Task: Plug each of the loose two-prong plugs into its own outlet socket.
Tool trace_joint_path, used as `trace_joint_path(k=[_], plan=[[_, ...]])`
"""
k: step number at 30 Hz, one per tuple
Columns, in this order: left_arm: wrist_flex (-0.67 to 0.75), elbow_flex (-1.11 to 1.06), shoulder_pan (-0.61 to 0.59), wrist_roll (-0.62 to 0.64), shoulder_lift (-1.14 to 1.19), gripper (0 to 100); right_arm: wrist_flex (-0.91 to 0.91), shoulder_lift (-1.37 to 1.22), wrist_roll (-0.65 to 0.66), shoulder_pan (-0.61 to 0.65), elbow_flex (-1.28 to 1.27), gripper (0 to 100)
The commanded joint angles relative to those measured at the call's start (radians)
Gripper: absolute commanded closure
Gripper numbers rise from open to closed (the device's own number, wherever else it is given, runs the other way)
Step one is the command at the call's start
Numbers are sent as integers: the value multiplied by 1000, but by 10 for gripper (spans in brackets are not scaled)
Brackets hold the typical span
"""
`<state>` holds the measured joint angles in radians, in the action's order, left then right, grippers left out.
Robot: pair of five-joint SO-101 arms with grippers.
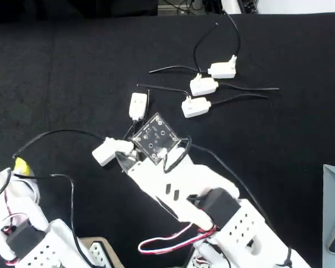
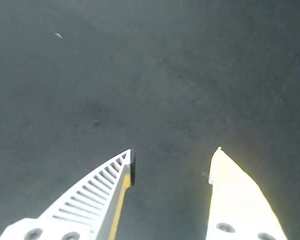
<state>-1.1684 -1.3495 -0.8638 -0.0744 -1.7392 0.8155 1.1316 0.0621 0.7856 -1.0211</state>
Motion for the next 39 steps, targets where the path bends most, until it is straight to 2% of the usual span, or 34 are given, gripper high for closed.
trace_joint_path(k=[1, 6, 13, 19, 24, 30, 39], plan=[[-29, 48, 77, 5, -6, 746, -26, -10, -25, -106, -53, 986], [-29, 44, 101, 5, -6, 746, 9, -173, -72, -249, -59, 986], [8, -27, 94, 3, -6, 745, 84, -479, -72, -331, 19, 985], [74, -120, 94, -48, -6, 745, 77, -604, -72, -400, 18, 985], [69, -130, 102, -52, -6, 745, 77, -684, -72, -423, 16, 979], [63, -131, 102, -52, -6, 744, 77, -828, -72, -416, 54, 891], [71, -147, 102, -52, -6, 744, 120, -869, -71, -414, 173, 889]])
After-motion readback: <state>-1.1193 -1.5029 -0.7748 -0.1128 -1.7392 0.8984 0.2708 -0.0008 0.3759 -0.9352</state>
